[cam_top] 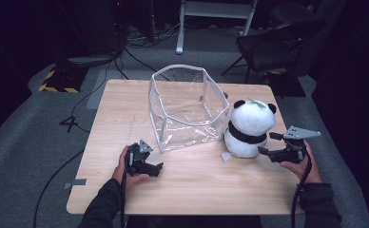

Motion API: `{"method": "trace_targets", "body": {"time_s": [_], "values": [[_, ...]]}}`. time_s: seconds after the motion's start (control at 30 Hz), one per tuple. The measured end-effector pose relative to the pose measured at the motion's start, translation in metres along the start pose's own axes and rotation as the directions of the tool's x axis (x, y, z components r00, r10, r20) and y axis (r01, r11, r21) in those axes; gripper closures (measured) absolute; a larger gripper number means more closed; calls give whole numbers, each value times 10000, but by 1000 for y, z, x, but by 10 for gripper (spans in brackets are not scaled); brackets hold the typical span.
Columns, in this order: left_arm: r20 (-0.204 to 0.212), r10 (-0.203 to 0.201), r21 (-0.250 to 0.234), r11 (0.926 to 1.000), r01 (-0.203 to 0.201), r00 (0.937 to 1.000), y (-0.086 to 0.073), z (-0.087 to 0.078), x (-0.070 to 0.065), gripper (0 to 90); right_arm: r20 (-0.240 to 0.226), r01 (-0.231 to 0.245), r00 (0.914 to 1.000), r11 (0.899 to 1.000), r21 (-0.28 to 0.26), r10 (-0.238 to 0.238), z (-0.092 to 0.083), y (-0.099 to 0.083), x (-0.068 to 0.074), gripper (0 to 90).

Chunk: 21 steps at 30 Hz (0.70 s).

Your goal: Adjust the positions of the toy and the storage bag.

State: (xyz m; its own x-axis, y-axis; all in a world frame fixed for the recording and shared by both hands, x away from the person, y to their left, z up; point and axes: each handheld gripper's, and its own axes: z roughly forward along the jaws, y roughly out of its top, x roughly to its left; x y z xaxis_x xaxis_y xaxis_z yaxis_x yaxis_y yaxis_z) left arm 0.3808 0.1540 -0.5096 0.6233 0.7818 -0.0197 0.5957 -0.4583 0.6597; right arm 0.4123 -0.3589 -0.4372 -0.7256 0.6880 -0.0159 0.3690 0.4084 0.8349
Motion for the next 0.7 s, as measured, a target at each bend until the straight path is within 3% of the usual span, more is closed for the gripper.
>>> {"method": "trace_targets", "body": {"time_s": [0.1, 0.3, 0.33, 0.43, 0.5, 0.57, 0.63, 0.7], "values": [[141, 209, 2, 9998, -209, 9997, 2, 2, 1, 4, -227, -67, 9997, 10000, 7, 68, 9, 4, 0, 156], [314, 411, -99, 9991, -408, 9987, 8, 7, 2, 19, -33, -696, 9976, 9964, -490, 696, 20, 3, -2, 139], [384, 497, -224, 9986, -489, 9980, 10, 7, 3, 51, 12, -726, 9973, 9961, -505, 728, 21, 1, -1, 130], [297, 366, -552, 9979, -349, 9989, 12, 8, 3, 275, 150, -600, 9980, 9972, -451, 607, 20, -2, -1, 152], [269, 356, -683, 9971, -337, 9990, 14, 9, 4, 312, 76, -761, 9970, 9957, -527, 766, 19, -3, -4, 153], [328, 395, -769, 9964, -369, 9987, 15, 9, 4, 460, 39, -750, 9972, 9962, -443, 752, 18, -4, -6, 155], [363, 465, -836, 9956, -433, 9983, 16, 10, 5, 476, 32, -719, 9974, 9967, -376, 721, 17, -5, -6, 155], [438, 663, -866, 9943, -623, 9968, 18, 11, 4, 620, 77, -631, 9980, 9976, -274, 634, 17, -10, -5, 157]]}}
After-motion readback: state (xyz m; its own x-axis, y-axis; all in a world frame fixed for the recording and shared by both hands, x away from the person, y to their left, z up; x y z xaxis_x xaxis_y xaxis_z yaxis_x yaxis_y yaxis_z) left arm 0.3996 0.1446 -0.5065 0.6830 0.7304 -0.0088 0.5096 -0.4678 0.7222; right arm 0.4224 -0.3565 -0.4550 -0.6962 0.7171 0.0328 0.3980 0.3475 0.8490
